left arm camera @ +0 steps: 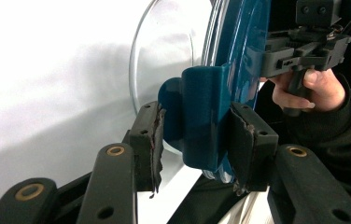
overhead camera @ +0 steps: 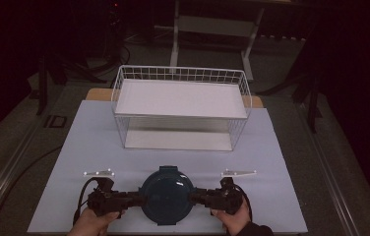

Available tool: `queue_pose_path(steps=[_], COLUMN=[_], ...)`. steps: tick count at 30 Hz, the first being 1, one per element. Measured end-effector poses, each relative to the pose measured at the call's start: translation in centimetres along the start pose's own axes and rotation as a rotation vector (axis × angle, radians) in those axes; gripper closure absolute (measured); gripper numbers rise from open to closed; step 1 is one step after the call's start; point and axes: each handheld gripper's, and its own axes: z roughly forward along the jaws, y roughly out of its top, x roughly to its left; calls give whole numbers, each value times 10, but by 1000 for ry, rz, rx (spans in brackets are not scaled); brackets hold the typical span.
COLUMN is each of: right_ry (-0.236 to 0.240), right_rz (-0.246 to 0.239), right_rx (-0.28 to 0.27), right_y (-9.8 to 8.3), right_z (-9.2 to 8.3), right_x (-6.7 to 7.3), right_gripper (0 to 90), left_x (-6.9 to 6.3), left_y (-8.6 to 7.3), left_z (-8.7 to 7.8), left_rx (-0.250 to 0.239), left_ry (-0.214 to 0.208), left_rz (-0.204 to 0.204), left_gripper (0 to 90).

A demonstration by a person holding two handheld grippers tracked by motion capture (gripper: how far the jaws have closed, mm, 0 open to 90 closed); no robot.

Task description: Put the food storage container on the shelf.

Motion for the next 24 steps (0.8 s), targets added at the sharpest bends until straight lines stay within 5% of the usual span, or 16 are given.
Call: queue_pose_path(steps=[24], right_ry=[-47], right_rz=[-105], right_rx=[-91], right_y=[45], right_z=[-25], right_x=[-12], right_gripper=[551], left_x=[-7], left_y=[52], left_z=[19], left_rx=[-61], left_ry=[14], left_rz=[123], left_gripper=[578])
